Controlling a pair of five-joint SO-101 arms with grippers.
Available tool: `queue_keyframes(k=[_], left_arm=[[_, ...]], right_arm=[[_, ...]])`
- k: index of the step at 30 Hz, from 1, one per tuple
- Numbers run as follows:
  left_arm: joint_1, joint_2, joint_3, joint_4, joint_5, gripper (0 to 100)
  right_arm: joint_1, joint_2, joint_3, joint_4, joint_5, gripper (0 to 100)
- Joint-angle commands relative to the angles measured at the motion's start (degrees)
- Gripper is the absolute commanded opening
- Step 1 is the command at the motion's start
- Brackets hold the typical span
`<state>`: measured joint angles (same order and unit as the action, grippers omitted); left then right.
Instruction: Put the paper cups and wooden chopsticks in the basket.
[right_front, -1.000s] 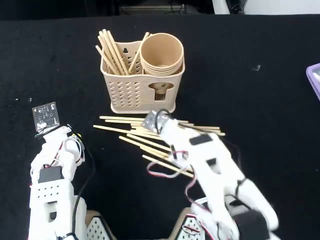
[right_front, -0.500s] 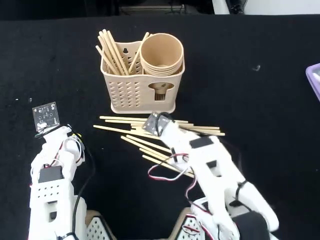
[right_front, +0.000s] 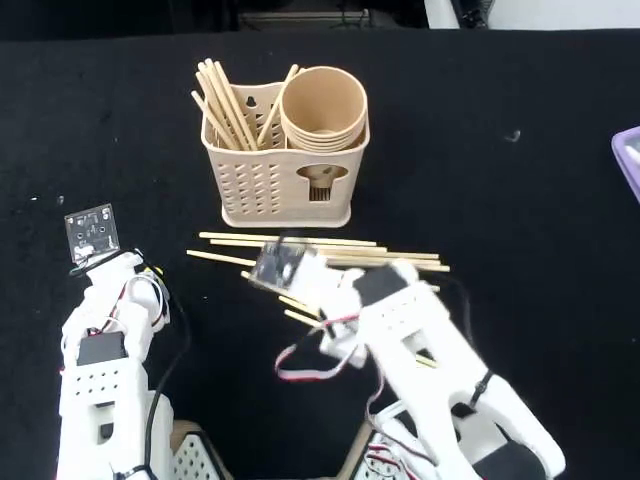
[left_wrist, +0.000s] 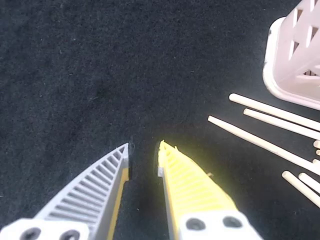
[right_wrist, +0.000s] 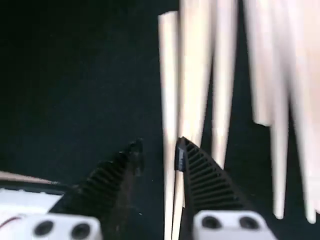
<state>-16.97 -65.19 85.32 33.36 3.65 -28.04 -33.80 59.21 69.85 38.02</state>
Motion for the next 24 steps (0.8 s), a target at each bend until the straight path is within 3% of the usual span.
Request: queue_keyframes(k=[1,8,16,24], left_arm=[[0.3,-0.7,-0.6,-1.1,-0.4,11],[0.3,-0.7,-0.6,-1.1,-0.4,11],[0.1,-0.7,-0.6,-1.1,-0.4,11],[0.2,-0.7,-0.6,-1.1,-0.4,11]], right_arm=[[-1.3,-1.5,4.7,-4.6,1.6,12.3],[-0.7,-1.5,8.2,-6.1,4.7,12.3],[7.1,-1.8,8.3,-9.6,8.6,12.3],[7.2,-1.9,3.2,-3.9,9.0,12.3]])
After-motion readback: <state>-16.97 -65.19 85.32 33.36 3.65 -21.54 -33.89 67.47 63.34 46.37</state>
